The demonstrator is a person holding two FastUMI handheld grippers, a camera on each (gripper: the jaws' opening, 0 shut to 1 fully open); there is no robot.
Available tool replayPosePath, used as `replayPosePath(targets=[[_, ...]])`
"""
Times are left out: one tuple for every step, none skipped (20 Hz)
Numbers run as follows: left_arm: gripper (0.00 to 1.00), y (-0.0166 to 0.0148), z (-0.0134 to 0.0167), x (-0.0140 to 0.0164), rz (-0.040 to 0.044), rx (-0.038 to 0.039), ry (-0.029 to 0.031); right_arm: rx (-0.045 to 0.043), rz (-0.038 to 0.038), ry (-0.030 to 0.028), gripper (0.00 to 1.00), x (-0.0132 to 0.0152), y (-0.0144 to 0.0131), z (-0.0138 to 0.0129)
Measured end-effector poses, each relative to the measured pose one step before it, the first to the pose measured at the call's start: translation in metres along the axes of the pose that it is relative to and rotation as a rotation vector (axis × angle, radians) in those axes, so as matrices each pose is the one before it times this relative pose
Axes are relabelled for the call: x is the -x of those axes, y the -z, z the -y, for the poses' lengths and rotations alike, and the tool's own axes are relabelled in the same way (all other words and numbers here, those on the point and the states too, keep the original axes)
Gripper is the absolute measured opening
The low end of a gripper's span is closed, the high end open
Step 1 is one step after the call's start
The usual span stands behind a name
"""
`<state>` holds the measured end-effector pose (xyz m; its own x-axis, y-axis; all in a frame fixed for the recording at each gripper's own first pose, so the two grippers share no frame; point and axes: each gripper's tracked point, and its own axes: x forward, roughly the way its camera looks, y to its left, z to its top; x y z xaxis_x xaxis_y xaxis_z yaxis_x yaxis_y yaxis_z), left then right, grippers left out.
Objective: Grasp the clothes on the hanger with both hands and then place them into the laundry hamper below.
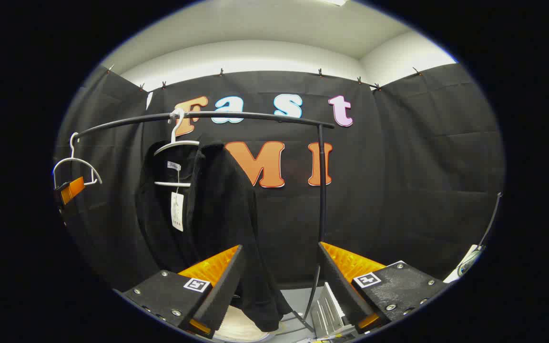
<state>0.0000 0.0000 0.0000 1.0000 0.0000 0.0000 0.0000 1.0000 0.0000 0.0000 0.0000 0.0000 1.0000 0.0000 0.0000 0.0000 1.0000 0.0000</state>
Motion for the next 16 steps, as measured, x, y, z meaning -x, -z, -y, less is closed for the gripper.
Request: replayPosePath(targets=[[0.93,0.00229,-0.00069,-0.00372,-0.01688,0.00741,0.01430,-0.00574,-0.01037,0.01428,0.94,-0.00167,0.00065,-0.00260],[0.93,0.00243,-0.00234,-0.00268,-0.01001,0.01627,0.01166,-0.00533,0.00369,-0.00107,0.94,0.00068,-0.00021,-0.00858],[0.93,0.00259,-0.00259,-0.00584,-0.00422,0.01427,0.00951,0.00129,0.01097,0.00246,0.94,-0.00094,-0.00287,-0.00607],[0.93,0.00348,-0.00542,-0.00427,-0.01291,0.00730,-0.00245,0.00259,0.00341,0.00518,0.94,-0.00114,-0.00066,-0.00291],[0.93,0.00612,-0.00494,-0.00270,-0.02040,0.00082,0.00624,-0.00160,-0.00529,0.00436,0.94,-0.00037,0.00342,-0.00427],[0.93,0.00152,-0.00436,-0.00170,-0.01141,0.00073,0.00824,-0.00795,-0.01567,-0.00239,0.94,-0.00121,0.00553,-0.00538],[0.96,-0.00082,-0.00709,-0.00128,0.00077,0.00462,0.00355,-0.01349,-0.00509,-0.00568,0.94,0.00165,0.00396,-0.00856],[0.93,-0.00251,-0.00625,-0.00034,0.00463,0.00579,0.00540,-0.01215,0.00708,0.00477,0.98,0.00207,-0.00202,-0.00607],[0.96,0.00042,-0.00576,0.00057,-0.00446,0.00429,0.00619,-0.00785,0.00892,0.01086,0.96,0.00157,-0.00119,-0.00440],[0.93,0.00158,-0.00299,-0.00038,-0.00786,0.00200,0.00904,-0.00640,0.00360,0.00630,0.94,0.00268,0.00317,-0.00439],[0.93,0.00158,-0.00300,-0.00060,-0.00428,0.00264,0.00574,-0.00686,0.00125,-0.00164,0.94,0.00152,0.00140,-0.00641],[0.93,0.00057,-0.00246,0.00013,-0.00196,0.00357,0.00338,-0.00496,-0.00279,-0.00663,0.94,0.00002,0.00233,-0.00745],[0.96,0.00189,-0.00089,-0.00007,-0.00132,0.00437,0.00792,0.00015,-0.00448,-0.00693,0.94,-0.00115,0.00241,-0.00488],[0.96,0.00219,-0.00031,-0.00011,-0.00327,0.00372,0.00587,0.00295,0.00116,-0.00152,0.94,-0.00067,-0.00012,-0.00293],[0.93,0.00236,-0.00099,0.00072,-0.00528,0.00278,0.00447,0.00274,0.00525,0.00117,0.94,-0.00067,-0.00339,-0.00156],[0.96,0.00144,0.00040,-0.00049,-0.00486,0.00117,0.00594,0.00388,0.00375,-0.00030,0.94,0.00025,-0.00397,-0.00138]])
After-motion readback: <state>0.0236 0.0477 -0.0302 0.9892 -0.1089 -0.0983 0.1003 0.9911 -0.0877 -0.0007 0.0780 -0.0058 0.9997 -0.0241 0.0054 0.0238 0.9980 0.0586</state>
